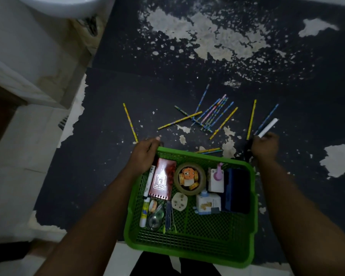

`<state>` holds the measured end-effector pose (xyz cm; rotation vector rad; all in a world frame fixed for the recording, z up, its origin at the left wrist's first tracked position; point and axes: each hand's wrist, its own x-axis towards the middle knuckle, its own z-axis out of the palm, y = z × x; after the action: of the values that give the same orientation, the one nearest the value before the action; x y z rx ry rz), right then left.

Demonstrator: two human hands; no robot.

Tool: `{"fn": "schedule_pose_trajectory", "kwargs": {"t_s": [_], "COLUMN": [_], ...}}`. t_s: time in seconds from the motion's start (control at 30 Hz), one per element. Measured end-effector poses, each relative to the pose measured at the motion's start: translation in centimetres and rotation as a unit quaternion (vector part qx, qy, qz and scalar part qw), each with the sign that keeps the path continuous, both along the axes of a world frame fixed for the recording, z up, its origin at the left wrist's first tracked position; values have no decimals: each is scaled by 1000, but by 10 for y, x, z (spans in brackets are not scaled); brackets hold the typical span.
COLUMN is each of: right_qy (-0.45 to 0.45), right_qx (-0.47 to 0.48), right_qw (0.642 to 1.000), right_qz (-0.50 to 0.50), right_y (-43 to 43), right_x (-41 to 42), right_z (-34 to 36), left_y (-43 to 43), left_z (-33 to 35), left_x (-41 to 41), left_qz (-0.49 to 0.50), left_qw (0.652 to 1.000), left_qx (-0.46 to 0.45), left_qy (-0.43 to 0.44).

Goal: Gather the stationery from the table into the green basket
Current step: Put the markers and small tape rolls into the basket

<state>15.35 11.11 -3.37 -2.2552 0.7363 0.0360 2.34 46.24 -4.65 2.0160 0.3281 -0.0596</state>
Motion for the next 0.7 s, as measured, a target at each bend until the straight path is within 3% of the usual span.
{"fn": "schedule_pose_trajectory", "kwargs": {"t_s": [0.1, 0.17, 0.23, 0.37, 0.5, 0.7], "right_qy": [-113, -127, -39, 181, 241, 197], "right_qx": [56, 124, 177, 231, 113, 26], "right_qw": [992, 983, 968, 892, 842, 845], "right_qz": [-3, 47, 173, 343, 469, 497], "right_y": [30, 62, 98, 154, 185, 217], "right_x": [-17, -45, -84, -147, -166, -167], "right_z": [41, 76, 99, 86, 56, 35], "left_y": [2, 3, 3, 3, 0, 2], "left_z": [-6, -8, -8, -6, 1, -5], "left_x": [1, 1, 2, 2, 1, 2], "left_qz": [20, 32, 36, 53, 54, 45], "left_qw": [998, 995, 994, 995, 996, 997], "left_qx": [-60, -77, -84, -70, -55, -59], "left_qy": [28, 46, 54, 49, 46, 24]}}
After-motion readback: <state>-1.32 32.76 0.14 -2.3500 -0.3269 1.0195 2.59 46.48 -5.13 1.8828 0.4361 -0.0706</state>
